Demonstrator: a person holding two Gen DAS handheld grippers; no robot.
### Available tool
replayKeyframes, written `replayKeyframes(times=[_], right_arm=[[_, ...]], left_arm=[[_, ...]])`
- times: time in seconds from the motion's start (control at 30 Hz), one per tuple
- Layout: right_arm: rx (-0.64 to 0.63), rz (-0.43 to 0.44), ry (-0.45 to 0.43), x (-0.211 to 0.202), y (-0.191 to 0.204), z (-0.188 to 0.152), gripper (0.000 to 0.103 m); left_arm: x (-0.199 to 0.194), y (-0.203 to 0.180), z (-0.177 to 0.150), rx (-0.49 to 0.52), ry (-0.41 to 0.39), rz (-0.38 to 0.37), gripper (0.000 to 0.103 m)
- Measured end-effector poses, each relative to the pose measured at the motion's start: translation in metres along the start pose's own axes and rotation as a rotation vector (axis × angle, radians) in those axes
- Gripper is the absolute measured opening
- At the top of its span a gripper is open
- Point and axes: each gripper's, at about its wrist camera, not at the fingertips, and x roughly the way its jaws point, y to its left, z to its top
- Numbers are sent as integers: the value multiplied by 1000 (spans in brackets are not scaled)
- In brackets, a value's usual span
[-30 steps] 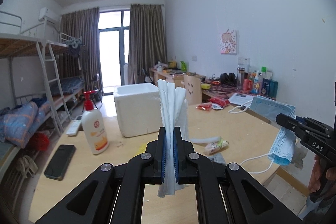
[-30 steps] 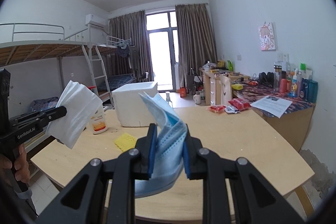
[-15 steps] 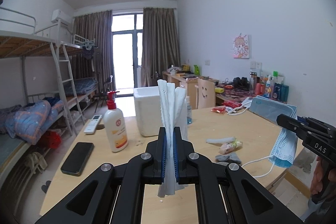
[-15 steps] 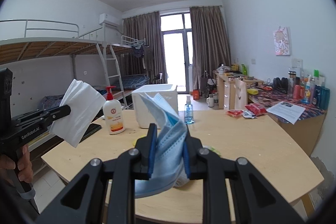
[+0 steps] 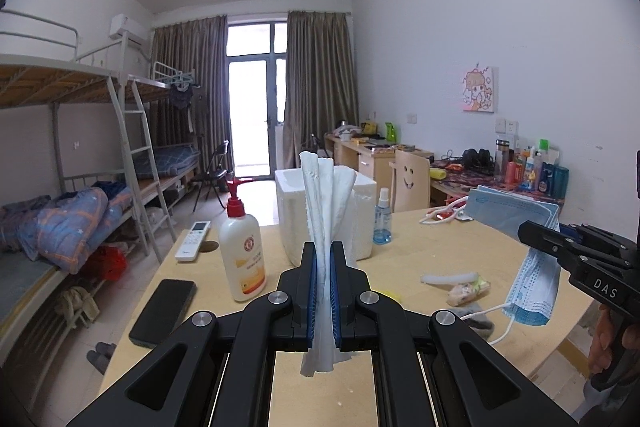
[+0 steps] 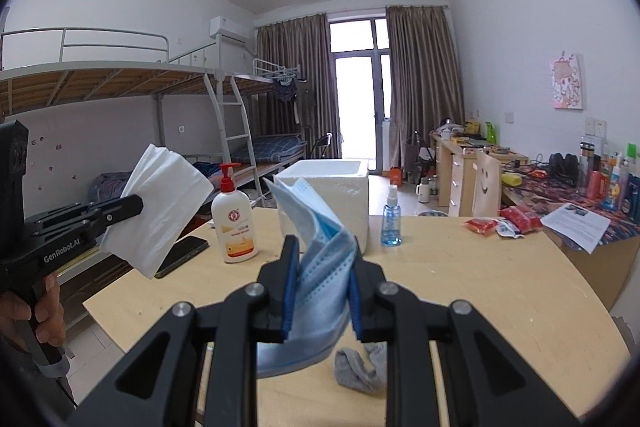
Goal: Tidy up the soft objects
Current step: 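Carry the paper towel and the mask in both grippers over the white foam box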
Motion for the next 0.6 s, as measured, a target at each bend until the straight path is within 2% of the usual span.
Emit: replayKeyframes(times=[0.6], right_arm=[[0,40,31,55,-2,45,26]], left_arm=[[58,3,46,5,32,6,6]])
